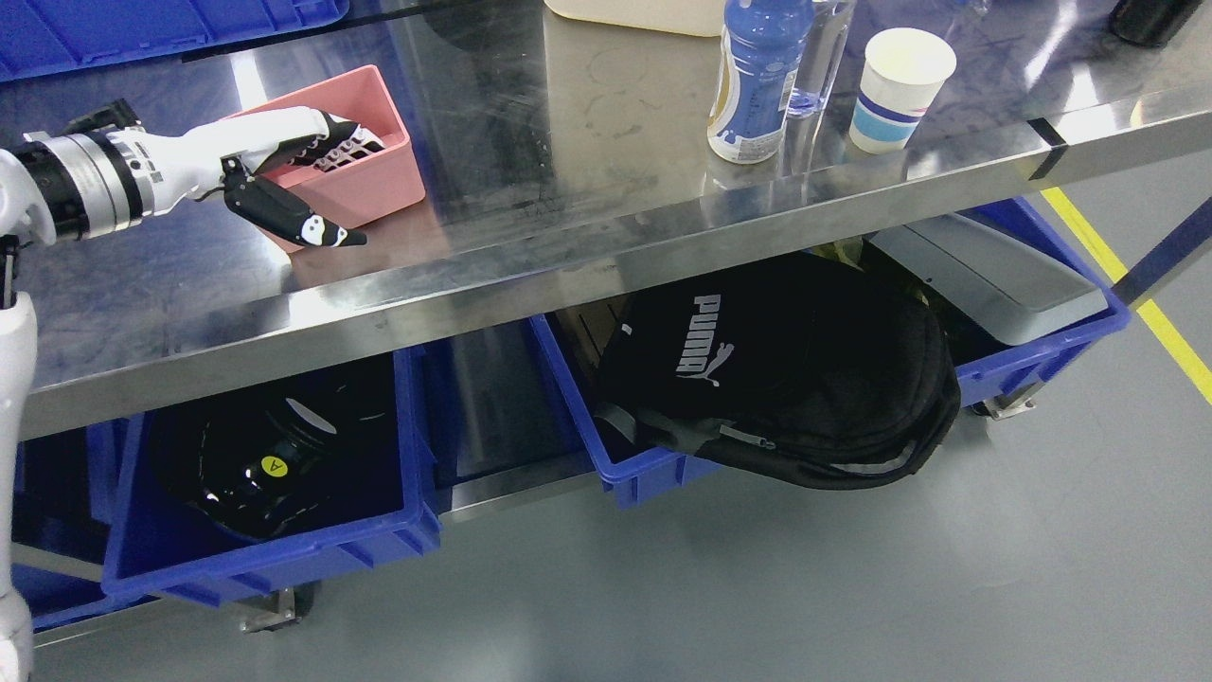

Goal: Place storage box into left shelf container
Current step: 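Close the left hand fingers to grip the pink box wall, then lift the pink box off the table with the left hand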

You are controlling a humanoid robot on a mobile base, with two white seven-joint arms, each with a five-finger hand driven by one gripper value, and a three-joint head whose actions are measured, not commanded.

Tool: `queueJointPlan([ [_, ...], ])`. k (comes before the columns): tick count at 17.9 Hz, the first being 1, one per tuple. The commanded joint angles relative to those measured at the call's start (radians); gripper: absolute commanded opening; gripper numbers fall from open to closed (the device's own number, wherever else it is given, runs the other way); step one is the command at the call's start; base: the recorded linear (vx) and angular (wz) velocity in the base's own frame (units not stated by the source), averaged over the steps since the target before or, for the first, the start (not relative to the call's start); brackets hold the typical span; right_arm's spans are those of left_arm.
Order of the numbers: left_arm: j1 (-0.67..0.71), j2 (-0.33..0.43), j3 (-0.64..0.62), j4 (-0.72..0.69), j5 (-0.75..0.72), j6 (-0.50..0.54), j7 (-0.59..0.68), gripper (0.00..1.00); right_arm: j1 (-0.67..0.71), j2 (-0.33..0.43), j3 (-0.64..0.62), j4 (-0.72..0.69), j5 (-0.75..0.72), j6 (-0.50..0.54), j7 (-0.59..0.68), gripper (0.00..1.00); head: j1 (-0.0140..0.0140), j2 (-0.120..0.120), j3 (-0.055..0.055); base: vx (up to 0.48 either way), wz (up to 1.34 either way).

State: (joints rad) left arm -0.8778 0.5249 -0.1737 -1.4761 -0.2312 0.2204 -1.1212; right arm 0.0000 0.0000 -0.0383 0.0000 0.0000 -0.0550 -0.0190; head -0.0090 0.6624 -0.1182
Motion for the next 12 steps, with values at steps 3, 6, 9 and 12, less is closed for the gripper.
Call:
queueJointPlan([
  [3,0.023,-0.138,0.193,0.045,-0.003,-0.101,-0.094,0.00,-0.018,-0.017,0.000,-0.017,0.000,0.000,0.001,0.99,0.0000,0.000,0.000,0.001,0.03],
  [6,0.022,-0.177,0.238,0.043,-0.003,-0.105,-0.103,0.00,-0.018,-0.017,0.000,-0.017,0.000,0.000,0.001,0.99,0.0000,0.000,0.000,0.001,0.03],
  [9,-0.013,-0.180,0.298,0.042,-0.003,-0.116,-0.104,0.00,-0.018,-0.017,0.000,-0.017,0.000,0.000,0.001,0.99,0.0000,0.000,0.000,0.002,0.05],
  [12,-0.012,-0.180,0.345,0.030,-0.005,-0.199,-0.098,0.00,-0.018,-0.017,0.000,-0.017,0.000,0.000,0.001,0.99,0.0000,0.000,0.000,0.001,0.01],
])
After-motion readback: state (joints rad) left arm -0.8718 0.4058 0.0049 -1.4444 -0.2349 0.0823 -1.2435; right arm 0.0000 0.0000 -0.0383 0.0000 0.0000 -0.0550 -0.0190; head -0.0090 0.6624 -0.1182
